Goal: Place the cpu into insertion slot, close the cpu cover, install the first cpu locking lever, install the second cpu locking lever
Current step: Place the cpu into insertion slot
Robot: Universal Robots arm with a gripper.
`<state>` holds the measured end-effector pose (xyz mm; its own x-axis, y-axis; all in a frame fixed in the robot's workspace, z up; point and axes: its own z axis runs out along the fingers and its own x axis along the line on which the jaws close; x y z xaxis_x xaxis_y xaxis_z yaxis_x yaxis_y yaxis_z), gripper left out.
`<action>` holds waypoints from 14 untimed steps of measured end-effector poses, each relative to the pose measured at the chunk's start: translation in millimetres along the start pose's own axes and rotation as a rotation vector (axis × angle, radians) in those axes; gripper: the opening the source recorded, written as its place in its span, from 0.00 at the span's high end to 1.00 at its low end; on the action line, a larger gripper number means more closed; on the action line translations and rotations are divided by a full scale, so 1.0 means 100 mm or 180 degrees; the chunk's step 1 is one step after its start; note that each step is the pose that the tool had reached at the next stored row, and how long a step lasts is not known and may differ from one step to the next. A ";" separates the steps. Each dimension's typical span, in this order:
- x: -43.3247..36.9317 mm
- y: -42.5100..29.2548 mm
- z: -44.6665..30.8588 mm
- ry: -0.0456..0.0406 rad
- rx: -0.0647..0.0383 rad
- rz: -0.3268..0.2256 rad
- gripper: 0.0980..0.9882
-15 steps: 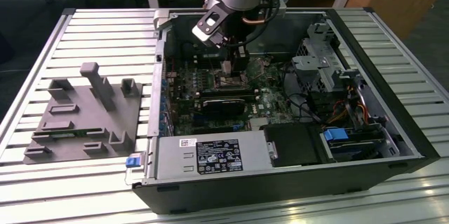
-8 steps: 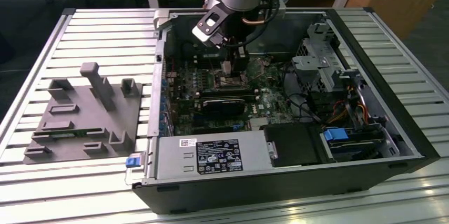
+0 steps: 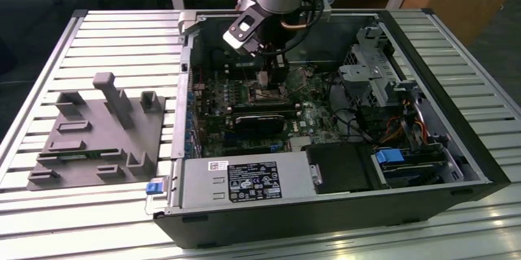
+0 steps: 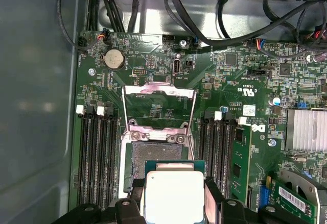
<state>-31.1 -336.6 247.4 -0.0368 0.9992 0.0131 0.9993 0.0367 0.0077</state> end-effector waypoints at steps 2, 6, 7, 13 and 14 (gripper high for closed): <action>0.007 0.000 0.007 -0.0001 0.0000 0.0000 0.50; 0.023 0.001 0.028 -0.0005 0.0000 0.0002 0.50; 0.027 0.002 0.035 -0.0005 0.0000 0.0003 0.50; 0.041 0.002 0.097 -0.0005 0.0000 0.0003 0.50; 0.042 0.002 0.110 -0.0005 0.0000 0.0003 0.50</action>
<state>-30.9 -332.3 236.5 -0.0359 0.9993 0.0115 0.9993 0.0358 0.0077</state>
